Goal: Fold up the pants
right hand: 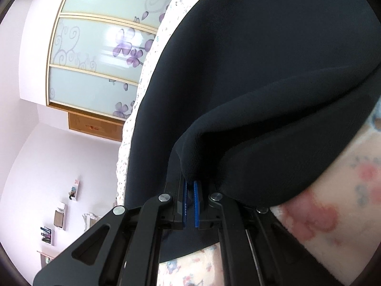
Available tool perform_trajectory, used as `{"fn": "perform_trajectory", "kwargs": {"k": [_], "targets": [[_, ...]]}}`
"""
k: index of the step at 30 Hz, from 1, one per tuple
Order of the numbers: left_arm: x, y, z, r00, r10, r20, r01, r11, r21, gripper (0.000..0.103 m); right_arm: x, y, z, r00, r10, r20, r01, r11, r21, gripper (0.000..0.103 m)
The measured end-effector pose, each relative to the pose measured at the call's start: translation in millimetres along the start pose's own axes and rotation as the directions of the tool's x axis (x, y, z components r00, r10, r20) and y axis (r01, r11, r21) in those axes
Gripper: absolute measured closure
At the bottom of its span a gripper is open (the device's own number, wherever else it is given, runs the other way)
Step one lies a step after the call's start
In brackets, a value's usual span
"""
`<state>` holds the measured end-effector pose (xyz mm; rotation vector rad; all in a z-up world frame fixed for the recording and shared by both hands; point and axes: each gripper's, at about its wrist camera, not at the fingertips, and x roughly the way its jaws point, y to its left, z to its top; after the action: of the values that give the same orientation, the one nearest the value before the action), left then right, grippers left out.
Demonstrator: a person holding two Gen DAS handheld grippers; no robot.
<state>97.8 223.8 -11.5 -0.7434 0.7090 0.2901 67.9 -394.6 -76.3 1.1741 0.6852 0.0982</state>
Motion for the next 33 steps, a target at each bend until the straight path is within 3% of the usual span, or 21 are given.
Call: {"fn": "perform_trajectory", "kwargs": {"k": [8,12,14,16,17,18,20,22,24,25,26,29,30,33], "targets": [[7.4,10.3,-30.8,0.994,0.067,0.083,-0.066,0.998,-0.012,0.093,-22.0,-3.1,-2.5,0.998,-0.016,0.053,0.016,1.000,-0.002,0.099],[1.3,4.8,-36.2,0.990,0.094,0.108,-0.095,0.995,0.002,0.086,-26.9,1.5,-6.6,0.994,-0.095,0.050,0.098,0.994,-0.052,0.099],[-7.4,0.7,-41.2,0.984,0.117,0.133,-0.119,0.993,0.009,0.075,-27.1,1.5,-5.0,0.990,-0.140,0.020,0.141,0.987,-0.076,0.098],[-24.7,-10.7,-52.0,0.966,0.161,0.203,-0.171,0.985,0.035,0.031,-32.6,-2.6,-2.8,0.990,-0.142,-0.009,0.141,0.989,-0.054,0.093],[-33.3,-17.2,-57.4,0.952,0.186,0.243,-0.202,0.978,0.044,0.023,-38.1,-5.4,-0.9,0.991,-0.132,-0.030,0.131,0.991,-0.039,0.084],[-45.4,-26.7,-66.2,0.933,0.194,0.302,-0.221,0.974,0.055,0.018,-40.2,-5.5,-1.2,0.992,-0.121,-0.040,0.119,0.992,-0.034,0.078],[-60.3,-41.9,-80.9,0.916,0.156,0.371,-0.200,0.976,0.082,0.013,-59.8,-5.3,0.3,0.993,-0.111,-0.050,0.109,0.993,-0.043,0.057],[-68.2,-62.6,-100.6,0.902,0.076,0.424,-0.149,0.978,0.143,0.004,-83.9,0.0,2.5,0.992,-0.125,-0.026,0.123,0.989,-0.080,0.055],[-66.4,-77.8,-115.4,0.895,0.016,0.446,-0.128,0.966,0.223,0.002,-115.2,5.2,9.2,0.989,-0.128,0.070,0.136,0.983,-0.123,0.056],[-62.4,-88.0,-123.9,0.897,-0.042,0.440,-0.106,0.946,0.307,0.002,-138.0,5.7,18.9,0.980,-0.126,0.152,0.147,0.979,-0.143,0.056],[-59.5,-93.4,-127.3,0.900,-0.064,0.431,-0.100,0.932,0.348,0.002,-159.6,6.4,29.2,0.958,-0.153,0.244,0.196,0.967,-0.162,0.056],[-47.0,-109.1,-130.8,0.929,-0.133,0.344,-0.044,0.886,0.461,0.002,-200.1,5.7,54.7,0.867,-0.250,0.431,0.355,0.917,-0.181,0.058],[-42.8,-110.5,-130.7,0.937,-0.134,0.323,-0.034,0.884,0.466,0.002,-209.8,1.6,69.7,0.839,-0.284,0.464,0.406,0.894,-0.188,0.059],[-32.9,-108.2,-126.2,0.956,-0.126,0.264,-0.005,0.895,0.446,0.002,-204.2,-10.2,95.5,0.852,-0.339,0.398,0.447,0.867,-0.219,0.061]]}}
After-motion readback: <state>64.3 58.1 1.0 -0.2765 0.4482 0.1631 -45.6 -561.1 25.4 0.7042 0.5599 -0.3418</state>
